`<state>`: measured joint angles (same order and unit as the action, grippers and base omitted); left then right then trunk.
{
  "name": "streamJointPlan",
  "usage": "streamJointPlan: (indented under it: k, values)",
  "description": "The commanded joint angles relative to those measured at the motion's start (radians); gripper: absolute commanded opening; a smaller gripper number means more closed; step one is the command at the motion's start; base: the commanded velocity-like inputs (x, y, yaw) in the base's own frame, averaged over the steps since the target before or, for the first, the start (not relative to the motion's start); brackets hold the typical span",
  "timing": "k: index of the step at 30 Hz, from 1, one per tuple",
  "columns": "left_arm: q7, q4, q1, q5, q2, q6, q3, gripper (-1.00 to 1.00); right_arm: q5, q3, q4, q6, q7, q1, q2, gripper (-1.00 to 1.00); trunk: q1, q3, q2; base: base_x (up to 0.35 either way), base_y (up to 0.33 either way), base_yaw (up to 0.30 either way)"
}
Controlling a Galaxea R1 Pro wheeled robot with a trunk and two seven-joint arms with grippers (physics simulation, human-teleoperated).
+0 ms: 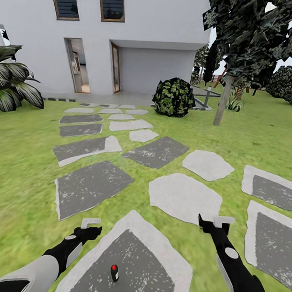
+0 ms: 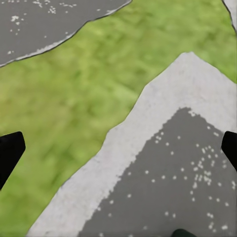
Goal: Pick up the pesticide atomizer in the garden and spray insectifuge to fully cover both potted plants in the garden.
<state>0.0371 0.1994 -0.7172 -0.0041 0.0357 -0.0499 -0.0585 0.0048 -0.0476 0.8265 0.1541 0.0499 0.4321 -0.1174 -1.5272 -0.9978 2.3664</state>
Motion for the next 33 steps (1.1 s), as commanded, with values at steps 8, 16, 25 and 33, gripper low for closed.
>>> streamJointPlan:
  k: [8, 16, 25, 33]
  values:
    - [0.004, -0.001, -0.001, 0.000, -0.001, -0.006, -0.006, 1.00, 0.001, 0.007, 0.033, -0.027, 0.002, 0.000, 0.007, 1.00, -0.031, -0.026, 0.057, 0.000, 0.000, 0.000]
    - [0.003, -0.001, 0.001, -0.002, 0.004, -0.011, -0.009, 1.00, 0.003, 0.000, 0.032, -0.028, 0.004, 0.000, 0.008, 1.00, -0.061, -0.059, 0.113, 0.000, 0.000, -0.041]
    - [0.003, -0.001, 0.001, 0.000, 0.002, -0.014, -0.009, 1.00, 0.003, 0.003, 0.037, -0.030, 0.005, 0.000, 0.007, 1.00, -0.075, -0.096, 0.135, 0.000, 0.000, -0.053]
    - [0.004, -0.001, 0.001, 0.001, 0.002, -0.015, -0.008, 1.00, 0.002, 0.000, 0.038, -0.028, 0.005, 0.000, 0.004, 1.00, -0.079, -0.127, 0.137, 0.000, 0.000, -0.140]
